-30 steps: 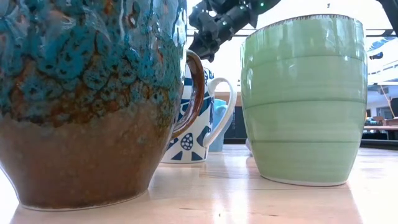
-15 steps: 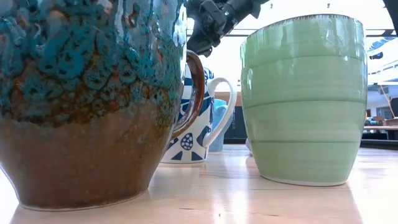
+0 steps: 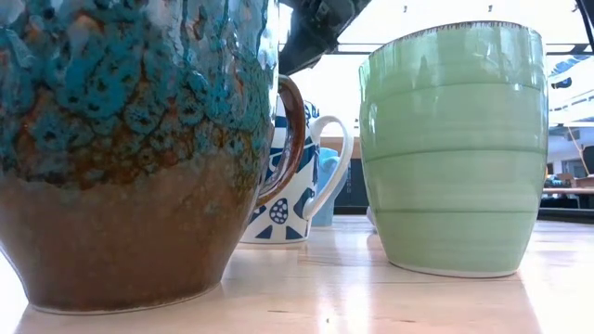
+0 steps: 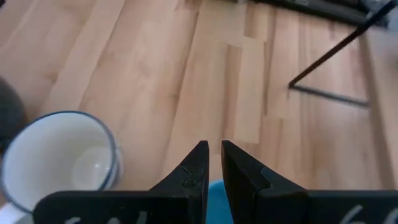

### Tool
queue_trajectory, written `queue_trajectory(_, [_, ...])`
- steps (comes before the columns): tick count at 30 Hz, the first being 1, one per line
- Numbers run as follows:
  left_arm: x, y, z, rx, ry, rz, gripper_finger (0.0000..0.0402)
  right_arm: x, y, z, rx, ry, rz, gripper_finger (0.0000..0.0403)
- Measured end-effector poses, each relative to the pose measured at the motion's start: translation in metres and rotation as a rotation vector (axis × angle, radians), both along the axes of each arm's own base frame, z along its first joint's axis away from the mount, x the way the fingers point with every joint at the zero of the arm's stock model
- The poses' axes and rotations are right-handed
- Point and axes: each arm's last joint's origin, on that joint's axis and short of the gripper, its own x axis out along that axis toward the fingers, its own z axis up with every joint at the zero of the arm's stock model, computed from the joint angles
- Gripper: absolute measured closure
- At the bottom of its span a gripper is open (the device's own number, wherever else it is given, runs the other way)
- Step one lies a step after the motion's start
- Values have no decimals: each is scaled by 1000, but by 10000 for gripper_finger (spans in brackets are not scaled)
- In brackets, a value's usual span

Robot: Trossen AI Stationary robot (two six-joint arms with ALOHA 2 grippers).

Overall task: Place coffee mugs
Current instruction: Put the blue mug on the shelf

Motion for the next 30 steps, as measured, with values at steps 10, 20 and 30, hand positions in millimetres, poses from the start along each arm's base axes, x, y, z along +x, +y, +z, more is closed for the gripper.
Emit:
queue_trajectory(10, [-1,-2,-30,42,-34,-76,274,0,24,-4,56,16,-151,340])
queue_trajectory(20, [-1,-2,-30,-119,-66,-48,274,0,29,3,99,5,-194,301])
queue_trajectory(30, [-2,2,-30,-115,-72,73,274,8,37,-7,103,2,-180,280])
